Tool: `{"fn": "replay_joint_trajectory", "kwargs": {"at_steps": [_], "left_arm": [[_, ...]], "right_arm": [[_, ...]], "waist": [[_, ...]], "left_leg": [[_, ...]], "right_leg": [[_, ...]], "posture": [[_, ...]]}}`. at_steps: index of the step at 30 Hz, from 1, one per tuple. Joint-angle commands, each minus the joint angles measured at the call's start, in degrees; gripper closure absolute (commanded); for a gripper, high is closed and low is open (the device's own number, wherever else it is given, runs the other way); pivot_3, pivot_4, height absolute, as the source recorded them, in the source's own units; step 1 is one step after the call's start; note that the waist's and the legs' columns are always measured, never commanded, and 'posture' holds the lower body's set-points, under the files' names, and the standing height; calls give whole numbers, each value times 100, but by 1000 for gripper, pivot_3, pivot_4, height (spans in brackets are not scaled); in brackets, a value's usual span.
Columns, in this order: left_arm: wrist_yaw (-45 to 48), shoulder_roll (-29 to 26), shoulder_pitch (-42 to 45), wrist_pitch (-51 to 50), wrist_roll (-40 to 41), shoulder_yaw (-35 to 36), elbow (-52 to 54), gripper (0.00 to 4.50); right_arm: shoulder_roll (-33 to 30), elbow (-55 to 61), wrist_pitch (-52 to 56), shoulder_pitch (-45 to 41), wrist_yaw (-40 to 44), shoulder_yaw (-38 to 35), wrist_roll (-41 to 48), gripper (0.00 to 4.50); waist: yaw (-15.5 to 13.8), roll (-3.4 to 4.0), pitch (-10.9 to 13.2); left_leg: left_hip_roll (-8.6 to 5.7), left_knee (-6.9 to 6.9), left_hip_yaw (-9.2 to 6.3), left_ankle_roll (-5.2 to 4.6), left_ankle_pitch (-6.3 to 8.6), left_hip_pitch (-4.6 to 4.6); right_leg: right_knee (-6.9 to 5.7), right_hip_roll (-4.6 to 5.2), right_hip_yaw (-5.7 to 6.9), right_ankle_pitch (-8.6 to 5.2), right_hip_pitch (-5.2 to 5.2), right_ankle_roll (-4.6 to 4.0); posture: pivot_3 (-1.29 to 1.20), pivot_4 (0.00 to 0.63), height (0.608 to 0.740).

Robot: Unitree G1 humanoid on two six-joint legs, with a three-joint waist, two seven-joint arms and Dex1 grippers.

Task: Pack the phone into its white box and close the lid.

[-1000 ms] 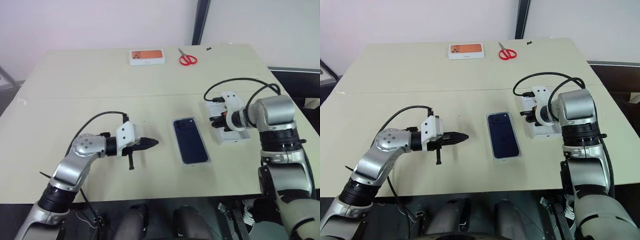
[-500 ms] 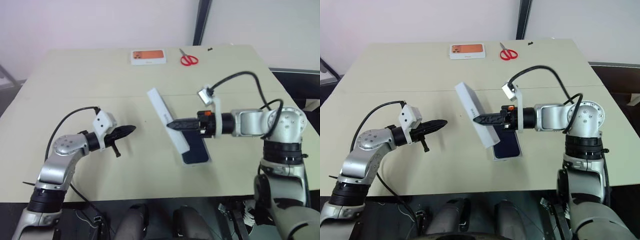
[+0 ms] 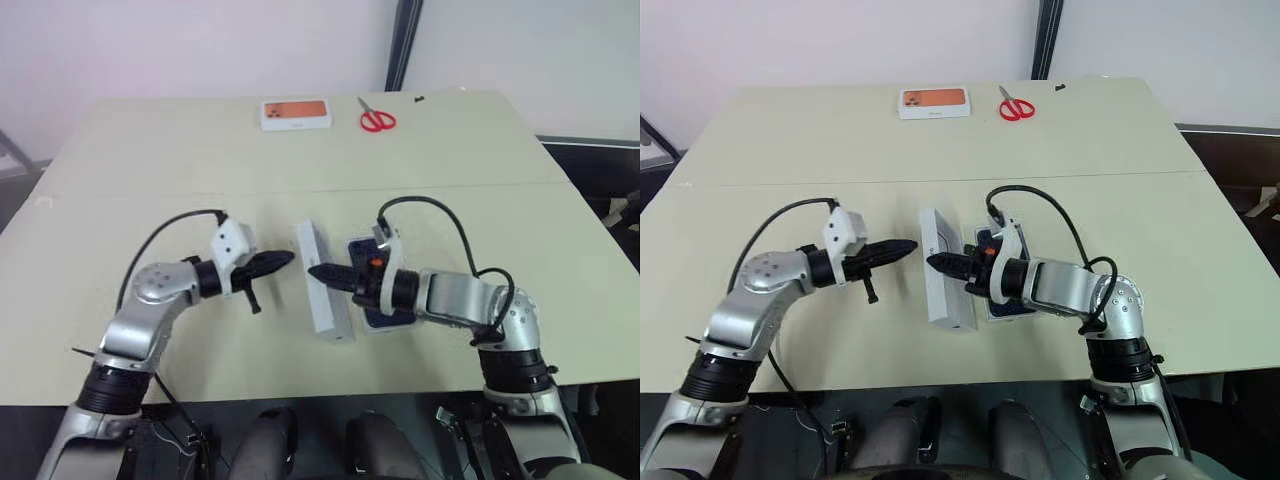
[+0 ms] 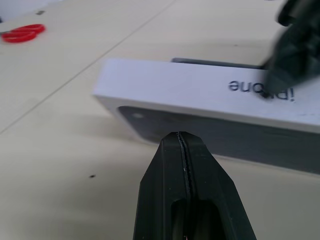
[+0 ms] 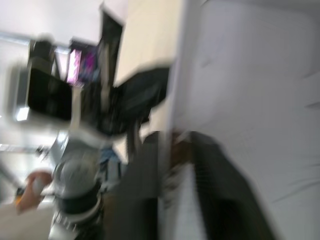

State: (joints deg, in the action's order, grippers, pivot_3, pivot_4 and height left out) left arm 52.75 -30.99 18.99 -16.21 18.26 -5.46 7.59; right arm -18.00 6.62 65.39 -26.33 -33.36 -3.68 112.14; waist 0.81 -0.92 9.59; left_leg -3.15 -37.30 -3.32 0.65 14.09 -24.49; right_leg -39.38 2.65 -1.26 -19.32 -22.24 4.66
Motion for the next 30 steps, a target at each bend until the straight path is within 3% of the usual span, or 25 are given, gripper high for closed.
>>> {"fn": "replay_joint_trajectory", "kwargs": {"at_steps": [1, 4, 6, 10, 13, 16, 20, 23, 30], "left_arm": [[21, 112, 225, -7, -80, -239, 211, 4500], [-107, 344, 372, -12, -253, -507, 130, 4500], [-194, 544, 483, -37, -334, -676, 118, 4500], [-397, 993, 690, -90, -590, -1096, 103, 4500], [-486, 1149, 753, -90, -733, -1253, 58, 4500], [-616, 1343, 825, -146, -686, -1220, 68, 4500], [-670, 1310, 803, -265, -574, -1036, 243, 4500], [-658, 1078, 721, -353, -549, -879, 349, 4500], [-79, 86, 278, -773, -243, -595, 879, 4500]], "right_arm": [[-354, 230, 100, -420, 283, -271, 86, 1480], [-1334, 176, 420, -895, 695, -112, 86, 38], [-2004, 190, 663, -1216, 1282, -43, -565, 38], [-3299, 373, 427, -1625, 3272, 543, -3158, 38], [-3619, 415, 27, -1643, 4272, 889, -4263, 38], [-4070, 675, -568, -1500, 5206, 1535, -5656, 907], [-4637, 1127, -2162, -1034, 6383, 2356, -7673, 2956], [-4828, 1272, -3125, -583, 6906, 2583, -8740, 4464], [-4511, 1230, -3760, -65, 7396, 2381, -9705, 4464]], "waist": [[14, 3, 2], [-3, 12, 7], [-1, 9, 6], [-17, 7, 4], [5, 8, 4], [7, 12, 3], [-24, 12, 3], [-19, 12, 4], [-10, 14, 3]], "left_leg": [[0, 2, 0, 0, 0, 0], [0, 2, 3, 0, 0, -1], [0, 1, 2, -3, 1, 0], [0, 5, 3, -5, 2, -3], [0, 4, 4, -6, 3, -3], [1, 8, 6, -6, 3, -2], [1, 0, 4, -6, 3, -5], [1, -1, 4, -5, 3, -5], [2, 4, 1, -1, 0, -1]], "right_leg": [[-1, -1, 0, 0, -3, 0], [-2, -1, -2, 0, -4, 0], [7, -2, 0, 0, 2, 0], [11, -2, 1, -1, 2, 0], [13, -3, -1, -1, 3, 1], [7, -4, -4, -1, -4, 0], [10, -4, -2, -1, -1, 1], [10, -3, -2, -1, -1, 1], [7, -4, -5, -1, -5, 1]], "posture": [[0, 150, 740], [0, 150, 740], [0, 150, 740], [0, 150, 740], [0, 150, 740], [0, 150, 740], [0, 150, 740], [0, 150, 740], [0, 150, 740]]}}
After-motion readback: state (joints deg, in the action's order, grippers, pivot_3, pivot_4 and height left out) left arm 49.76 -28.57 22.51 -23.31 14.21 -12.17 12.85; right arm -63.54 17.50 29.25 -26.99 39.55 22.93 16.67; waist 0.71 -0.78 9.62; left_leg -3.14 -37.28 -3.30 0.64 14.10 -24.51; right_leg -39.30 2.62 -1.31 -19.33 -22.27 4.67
